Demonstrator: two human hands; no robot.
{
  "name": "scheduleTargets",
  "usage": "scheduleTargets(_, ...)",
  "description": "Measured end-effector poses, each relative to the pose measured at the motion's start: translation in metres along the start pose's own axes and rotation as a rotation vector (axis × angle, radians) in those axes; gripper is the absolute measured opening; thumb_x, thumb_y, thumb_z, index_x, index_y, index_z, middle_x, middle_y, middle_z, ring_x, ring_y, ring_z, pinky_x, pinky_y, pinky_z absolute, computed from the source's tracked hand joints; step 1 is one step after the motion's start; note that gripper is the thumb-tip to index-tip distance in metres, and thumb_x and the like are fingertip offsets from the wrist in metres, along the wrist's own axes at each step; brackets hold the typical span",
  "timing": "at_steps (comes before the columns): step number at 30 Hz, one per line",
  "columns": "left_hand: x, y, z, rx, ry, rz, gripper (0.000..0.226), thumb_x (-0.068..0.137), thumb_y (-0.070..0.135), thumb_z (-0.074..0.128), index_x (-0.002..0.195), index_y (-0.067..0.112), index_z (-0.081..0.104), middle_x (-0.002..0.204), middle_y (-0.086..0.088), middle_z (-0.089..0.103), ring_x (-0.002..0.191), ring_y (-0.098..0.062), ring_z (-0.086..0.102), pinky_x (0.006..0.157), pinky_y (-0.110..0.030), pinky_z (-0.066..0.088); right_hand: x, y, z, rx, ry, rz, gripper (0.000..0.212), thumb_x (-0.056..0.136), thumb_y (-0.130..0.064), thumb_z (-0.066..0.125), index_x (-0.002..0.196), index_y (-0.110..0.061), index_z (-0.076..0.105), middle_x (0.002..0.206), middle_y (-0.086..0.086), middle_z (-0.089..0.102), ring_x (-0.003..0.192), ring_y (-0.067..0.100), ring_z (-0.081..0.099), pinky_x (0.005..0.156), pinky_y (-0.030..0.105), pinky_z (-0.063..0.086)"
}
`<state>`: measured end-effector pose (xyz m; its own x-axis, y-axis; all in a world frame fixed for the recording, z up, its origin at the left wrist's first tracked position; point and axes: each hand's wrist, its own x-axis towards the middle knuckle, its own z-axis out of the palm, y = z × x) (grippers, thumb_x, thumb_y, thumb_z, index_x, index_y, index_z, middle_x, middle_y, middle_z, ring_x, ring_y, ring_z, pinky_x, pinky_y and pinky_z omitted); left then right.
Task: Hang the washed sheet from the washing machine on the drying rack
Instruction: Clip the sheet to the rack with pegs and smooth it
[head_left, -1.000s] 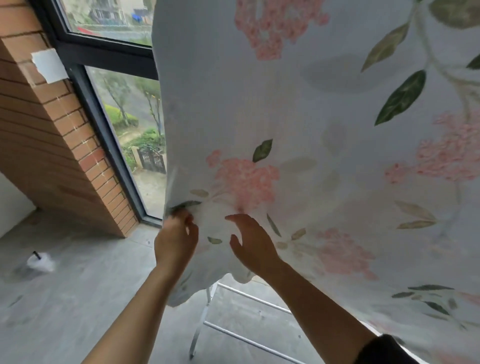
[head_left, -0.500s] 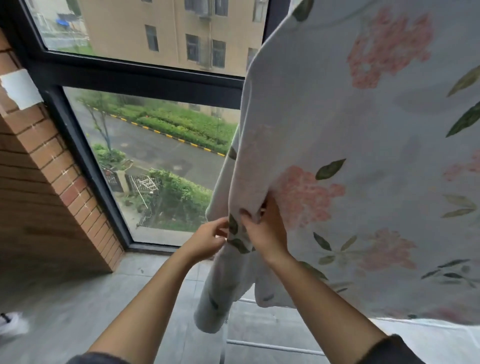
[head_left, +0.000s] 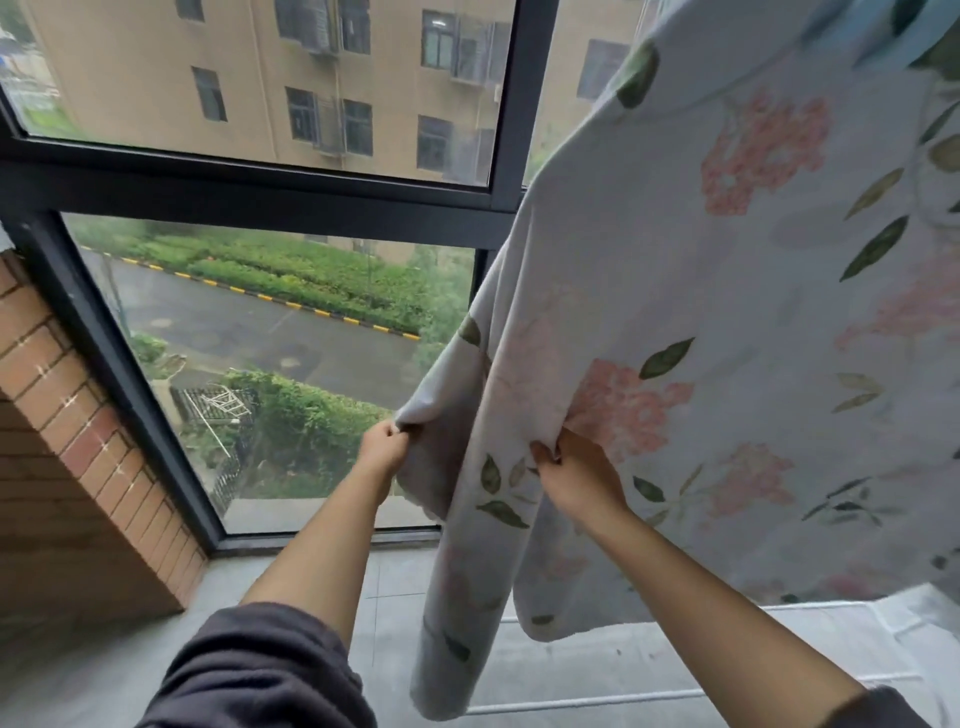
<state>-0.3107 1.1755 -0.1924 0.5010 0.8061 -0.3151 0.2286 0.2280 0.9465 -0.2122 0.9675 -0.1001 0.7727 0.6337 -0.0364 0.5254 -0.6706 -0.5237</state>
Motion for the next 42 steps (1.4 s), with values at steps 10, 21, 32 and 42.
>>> scheduleTargets(10, 0.023, 0.105, -0.160, 0.133, 0.420, -0.025, 0.029, 0.089, 0.029, 0.056, 0.109, 0.006, 0.056, 0.104, -0.014, 0.059, 0.102, -0.026, 0.059, 0.081, -0.035, 0.045, 0.008, -0.051, 0.011, 0.012, -0.407, 0.104, 0.047, 0.093, -0.054, 0.037, 0.081, -0.014, 0.059, 0.079, 0.004, 0.072, 0.061, 0.019, 0.066, 0.061, 0.026, 0.050)
scheduleTargets(21, 0.013, 0.150, -0.159, -0.194, 0.444, 0.249, 0.029, 0.087, 0.005, 0.055, 0.115, 0.003, 0.059, 0.104, -0.013, 0.060, 0.092, -0.020, 0.053, 0.077, -0.034, 0.046, 0.021, -0.116, -0.014, -0.121, -0.019, -0.489, 0.049, 0.091, -0.024, 0.052, 0.139, -0.021, 0.039, 0.146, 0.002, 0.035, 0.134, 0.021, 0.033, 0.106, 0.029, 0.030)
scheduleTargets(32, 0.019, 0.156, -0.147, 0.477, 0.651, 0.013, 0.034, 0.089, 0.012, 0.048, 0.120, 0.002, 0.058, 0.125, -0.026, 0.055, 0.117, -0.040, 0.052, 0.097, -0.042, 0.042, 0.052, -0.217, -0.115, -1.142, 0.454, -0.650, 0.051, 0.093, -0.028, 0.038, 0.142, -0.019, 0.031, 0.147, 0.016, 0.034, 0.140, 0.034, 0.023, 0.110, 0.061, -0.007)
scheduleTargets(42, -0.015, 0.152, 0.008, 0.152, -0.632, 0.140, 0.071, 0.085, 0.064, 0.042, 0.145, 0.030, 0.028, 0.148, 0.009, 0.035, 0.136, -0.014, 0.035, 0.102, -0.044, 0.032, 0.085, -0.239, -0.127, -1.470, 0.189, -0.127, 0.036, 0.081, -0.028, 0.052, 0.114, -0.020, 0.063, 0.110, 0.001, 0.063, 0.095, 0.027, 0.061, 0.074, 0.034, 0.048)
